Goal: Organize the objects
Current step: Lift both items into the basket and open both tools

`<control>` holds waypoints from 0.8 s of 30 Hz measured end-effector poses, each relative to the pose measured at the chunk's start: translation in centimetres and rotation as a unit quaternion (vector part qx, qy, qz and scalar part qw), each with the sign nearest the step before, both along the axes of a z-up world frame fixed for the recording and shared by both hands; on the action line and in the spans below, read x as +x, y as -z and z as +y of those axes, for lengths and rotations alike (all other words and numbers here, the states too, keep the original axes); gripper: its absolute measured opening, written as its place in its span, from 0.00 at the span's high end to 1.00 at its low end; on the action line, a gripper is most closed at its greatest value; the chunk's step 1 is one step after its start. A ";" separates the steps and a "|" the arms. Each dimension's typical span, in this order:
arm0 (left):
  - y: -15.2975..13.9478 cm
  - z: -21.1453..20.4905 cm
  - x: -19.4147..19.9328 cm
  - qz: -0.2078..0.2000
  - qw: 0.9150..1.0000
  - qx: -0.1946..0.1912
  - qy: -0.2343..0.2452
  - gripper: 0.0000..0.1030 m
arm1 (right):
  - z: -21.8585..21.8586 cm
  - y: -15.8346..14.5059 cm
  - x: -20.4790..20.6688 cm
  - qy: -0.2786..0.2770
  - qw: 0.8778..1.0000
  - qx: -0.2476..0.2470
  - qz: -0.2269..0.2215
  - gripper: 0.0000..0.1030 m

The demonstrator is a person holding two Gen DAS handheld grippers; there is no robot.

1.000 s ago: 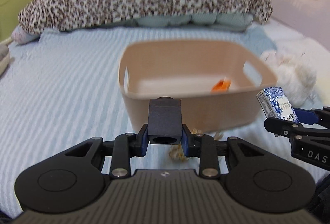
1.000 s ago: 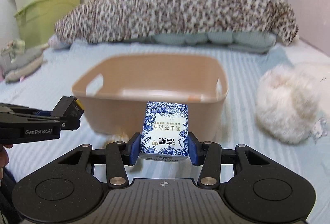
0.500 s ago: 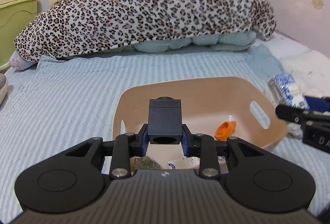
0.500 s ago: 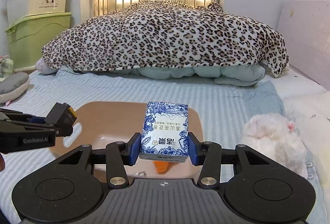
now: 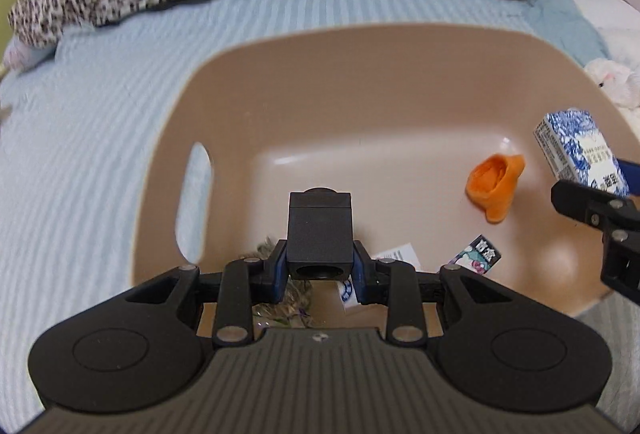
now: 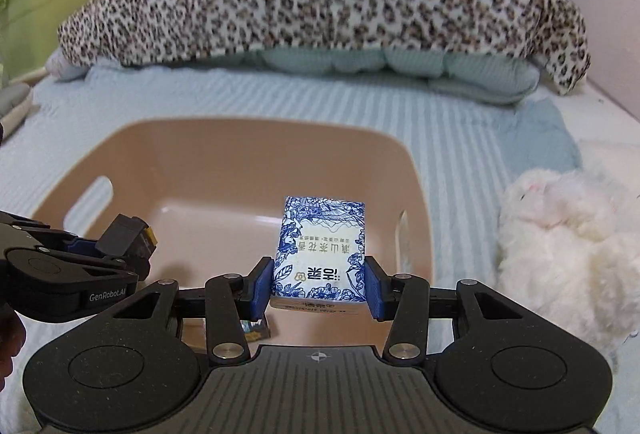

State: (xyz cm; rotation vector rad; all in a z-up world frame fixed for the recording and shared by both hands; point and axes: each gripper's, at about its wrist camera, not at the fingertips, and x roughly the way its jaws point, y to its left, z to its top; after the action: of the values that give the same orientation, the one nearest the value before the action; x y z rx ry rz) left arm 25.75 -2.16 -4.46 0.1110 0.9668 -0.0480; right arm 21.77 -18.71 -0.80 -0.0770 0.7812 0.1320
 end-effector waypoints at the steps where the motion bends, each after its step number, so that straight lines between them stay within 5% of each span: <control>1: 0.2 0.1 0.1 0.003 1.000 -0.001 -0.001 0.68 | 0.1 0.4 -0.1 0.000 1.000 -0.002 0.004 0.58; 12: -3.1 -0.1 -1.2 -0.035 0.999 0.013 -0.002 0.65 | 0.0 -0.8 -1.6 -0.006 1.000 -0.007 -0.021 0.46; 14: -4.2 -0.1 -2.0 -0.048 0.999 0.014 -0.004 0.41 | -0.2 -1.8 -2.5 -0.007 0.999 -0.005 -0.033 0.40; 16: -5.4 0.1 -3.1 -0.068 0.998 0.004 -0.010 0.30 | -0.5 -2.9 -3.5 -0.006 0.999 0.001 -0.047 0.35; 24: -6.8 0.5 -7.0 -0.085 0.996 -0.011 -0.010 0.23 | -2.1 -5.0 -7.7 0.010 0.997 0.036 -0.061 0.24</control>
State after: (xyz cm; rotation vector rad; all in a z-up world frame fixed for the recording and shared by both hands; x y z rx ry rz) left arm 18.76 -1.70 2.33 0.0841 0.7963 -0.0304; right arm 14.04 -20.82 4.22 -0.0093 0.6542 0.1358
